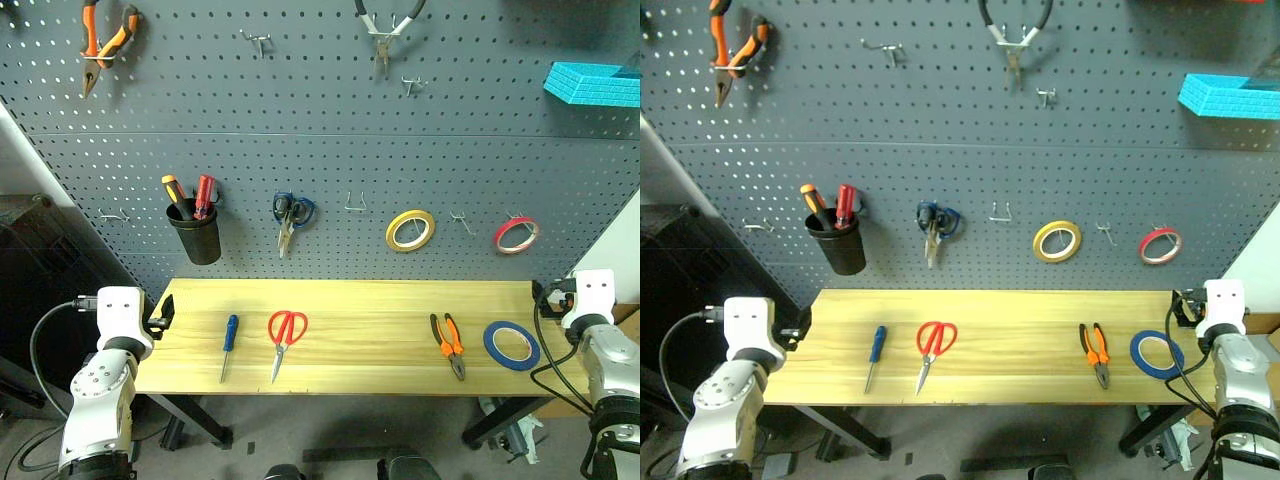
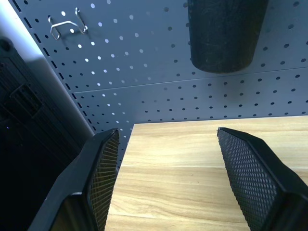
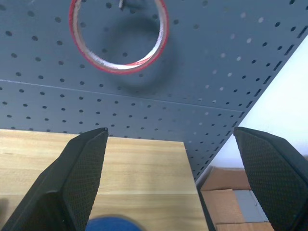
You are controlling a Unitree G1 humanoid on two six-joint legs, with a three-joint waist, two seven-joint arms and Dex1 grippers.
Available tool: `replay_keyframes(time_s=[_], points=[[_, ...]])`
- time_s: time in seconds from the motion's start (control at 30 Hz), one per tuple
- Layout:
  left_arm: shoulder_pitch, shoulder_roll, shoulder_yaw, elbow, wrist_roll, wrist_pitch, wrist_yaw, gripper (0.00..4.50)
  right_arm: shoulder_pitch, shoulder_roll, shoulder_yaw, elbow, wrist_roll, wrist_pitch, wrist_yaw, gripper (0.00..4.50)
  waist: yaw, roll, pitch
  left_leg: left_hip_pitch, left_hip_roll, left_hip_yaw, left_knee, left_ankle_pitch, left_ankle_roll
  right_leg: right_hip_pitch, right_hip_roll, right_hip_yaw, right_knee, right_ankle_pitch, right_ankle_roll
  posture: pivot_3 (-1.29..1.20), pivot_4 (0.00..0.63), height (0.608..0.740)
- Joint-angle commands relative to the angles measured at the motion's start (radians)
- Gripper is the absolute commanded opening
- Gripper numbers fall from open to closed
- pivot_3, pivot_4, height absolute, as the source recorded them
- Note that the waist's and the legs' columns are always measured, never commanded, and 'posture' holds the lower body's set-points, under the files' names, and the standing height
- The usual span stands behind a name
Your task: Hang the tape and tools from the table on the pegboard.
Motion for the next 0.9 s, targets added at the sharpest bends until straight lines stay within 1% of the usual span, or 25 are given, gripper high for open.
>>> replay_keyframes(time_s=[0.03, 0.33, 0.47, 0.6, 0.7, 0.77, 0.83, 0.9], points=[[-0.016, 0.033, 0.007, -0.005, 0.024, -0.048, 0.001, 3.45, -0.026, -0.018, -0.018, -0.011, 0.013, -0.032, -0.003, 4.50, 0.000, 0.000, 0.000, 0.000, 0.000, 0.000, 0.000, 0.000, 0.000, 0.000, 0.000, 0.000, 0.000, 0.000, 0.000, -0.05, 0.000, 0.740], [0.005, 0.031, 0.006, -0.002, 0.027, -0.042, -0.001, 3.45, -0.011, -0.008, -0.009, -0.026, 0.012, -0.030, 0.007, 4.50, 0.000, 0.000, 0.000, 0.000, 0.000, 0.000, 0.000, 0.000, 0.000, 0.000, 0.000, 0.000, 0.000, 0.000, 0.000, -0.06, 0.000, 0.740], [0.026, 0.011, -0.034, -0.108, 0.001, 0.046, -0.035, 3.45, 0.018, 0.007, 0.017, -0.096, 0.029, 0.019, 0.079, 4.50, -0.001, 0.000, 0.000, 0.000, 0.000, 0.000, 0.000, 0.000, 0.000, 0.000, 0.000, 0.000, 0.000, 0.000, 0.000, -0.07, 0.000, 0.740], [0.025, -0.003, -0.135, -0.240, 0.022, 0.126, -0.069, 3.45, 0.059, 0.015, 0.081, -0.223, 0.013, 0.119, 0.132, 4.50, -0.001, 0.000, 0.000, 0.000, 0.000, 0.000, 0.000, 0.000, 0.000, 0.000, 0.000, 0.001, 0.001, 0.000, 0.000, -0.08, 0.000, 0.740], [0.025, -0.001, -0.229, -0.336, 0.008, 0.219, -0.128, 3.45, 0.080, 0.000, 0.113, -0.293, -0.010, 0.194, 0.129, 4.50, 0.000, 0.001, -0.001, 0.000, 0.000, 0.000, 0.001, 0.000, 0.000, 0.001, 0.000, 0.001, 0.001, 0.000, 0.000, -0.09, 0.003, 0.740], [0.019, -0.002, -0.278, -0.402, -0.005, 0.305, -0.150, 3.45, 0.081, -0.014, 0.121, -0.316, -0.014, 0.264, 0.132, 4.50, -0.001, 0.001, 0.001, 0.000, 0.000, 0.001, 0.001, 0.000, 0.000, 0.000, 0.000, 0.001, 0.001, 0.000, 0.000, -0.10, 0.025, 0.740], [-0.012, -0.016, -0.328, -0.450, -0.025, 0.373, -0.173, 3.45, 0.079, -0.035, 0.144, -0.327, -0.022, 0.335, 0.165, 4.50, -0.001, 0.001, 0.005, 0.000, 0.000, 0.001, 0.001, 0.000, 0.000, 0.000, 0.000, 0.001, 0.001, 0.000, 0.000, -0.12, 0.044, 0.740], [-0.043, -0.027, -0.359, -0.474, -0.050, 0.387, -0.208, 3.45, 0.084, -0.046, 0.164, -0.349, -0.019, 0.402, 0.198, 4.50, -0.002, 0.001, 0.015, 0.000, 0.001, 0.001, 0.001, 0.000, 0.000, 0.000, 0.000, 0.001, 0.001, 0.000, 0.000, -0.13, 0.073, 0.740]])
